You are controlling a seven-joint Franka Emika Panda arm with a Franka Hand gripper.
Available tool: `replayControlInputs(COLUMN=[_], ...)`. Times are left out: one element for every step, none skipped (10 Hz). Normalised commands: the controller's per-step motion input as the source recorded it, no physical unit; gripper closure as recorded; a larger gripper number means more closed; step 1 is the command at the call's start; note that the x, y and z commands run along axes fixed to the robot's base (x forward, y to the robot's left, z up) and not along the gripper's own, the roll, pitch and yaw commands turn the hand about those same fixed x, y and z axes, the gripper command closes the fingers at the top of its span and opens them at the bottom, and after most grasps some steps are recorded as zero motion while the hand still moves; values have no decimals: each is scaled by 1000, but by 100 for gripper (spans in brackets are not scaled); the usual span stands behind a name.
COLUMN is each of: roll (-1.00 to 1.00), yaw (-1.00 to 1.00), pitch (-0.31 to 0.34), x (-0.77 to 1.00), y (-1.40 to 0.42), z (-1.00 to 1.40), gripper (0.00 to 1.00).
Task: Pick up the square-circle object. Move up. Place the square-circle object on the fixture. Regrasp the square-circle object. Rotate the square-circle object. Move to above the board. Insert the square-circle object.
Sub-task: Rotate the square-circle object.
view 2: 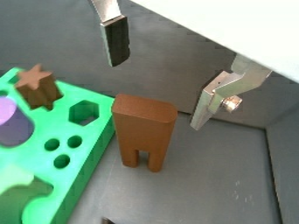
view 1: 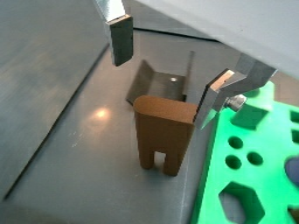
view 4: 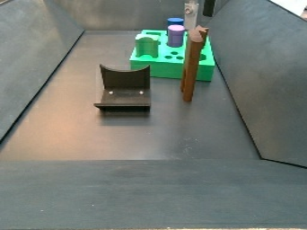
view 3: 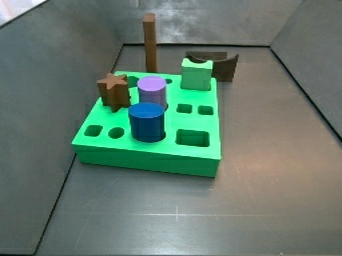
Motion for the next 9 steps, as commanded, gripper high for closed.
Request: replayControlInputs(roll=[-2, -2, -2, -2, -2, -2, -3, -3, -3], yaw=[1000, 1000, 1000, 1000, 1000, 1000, 1000, 1000, 1000], pitch=[8, 9, 9, 9, 10, 10, 11, 11, 11], x=[34, 35, 35, 35, 35, 35, 35, 35, 35], y=[4, 4, 4, 4, 4, 4, 4, 4, 3], z=[-28, -27, -27, -27, -27, -26, -26, -26, -26], gripper=[0, 0, 0, 0, 0, 0, 0, 0, 0])
